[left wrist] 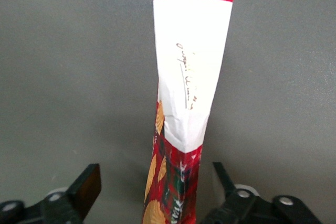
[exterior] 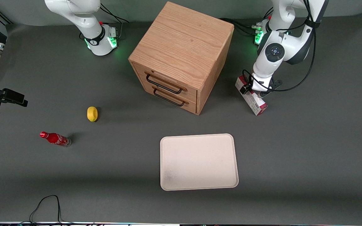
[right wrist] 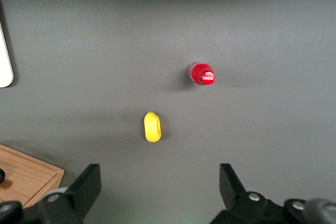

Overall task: Place red cookie box on tray
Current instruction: 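Close the left gripper on the cookie box and lift it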

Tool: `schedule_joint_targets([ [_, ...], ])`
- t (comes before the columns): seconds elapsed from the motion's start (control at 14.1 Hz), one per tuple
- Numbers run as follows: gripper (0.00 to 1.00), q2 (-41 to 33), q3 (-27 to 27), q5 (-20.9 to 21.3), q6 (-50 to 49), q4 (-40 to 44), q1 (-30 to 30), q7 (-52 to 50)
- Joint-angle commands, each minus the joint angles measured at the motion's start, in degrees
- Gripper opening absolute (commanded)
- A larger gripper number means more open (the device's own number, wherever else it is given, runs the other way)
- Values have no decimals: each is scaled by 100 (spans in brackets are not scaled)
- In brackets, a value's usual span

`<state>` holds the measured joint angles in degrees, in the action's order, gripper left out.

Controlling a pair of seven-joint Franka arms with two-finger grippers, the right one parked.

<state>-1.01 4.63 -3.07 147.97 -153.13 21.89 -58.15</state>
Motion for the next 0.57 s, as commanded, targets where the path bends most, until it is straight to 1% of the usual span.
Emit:
schedule_joint_targets([
  [0.0,0,-75,-41,17,3,-15,26,-13],
  [0.5,0,-128,-50,17,-93,29,26,57],
])
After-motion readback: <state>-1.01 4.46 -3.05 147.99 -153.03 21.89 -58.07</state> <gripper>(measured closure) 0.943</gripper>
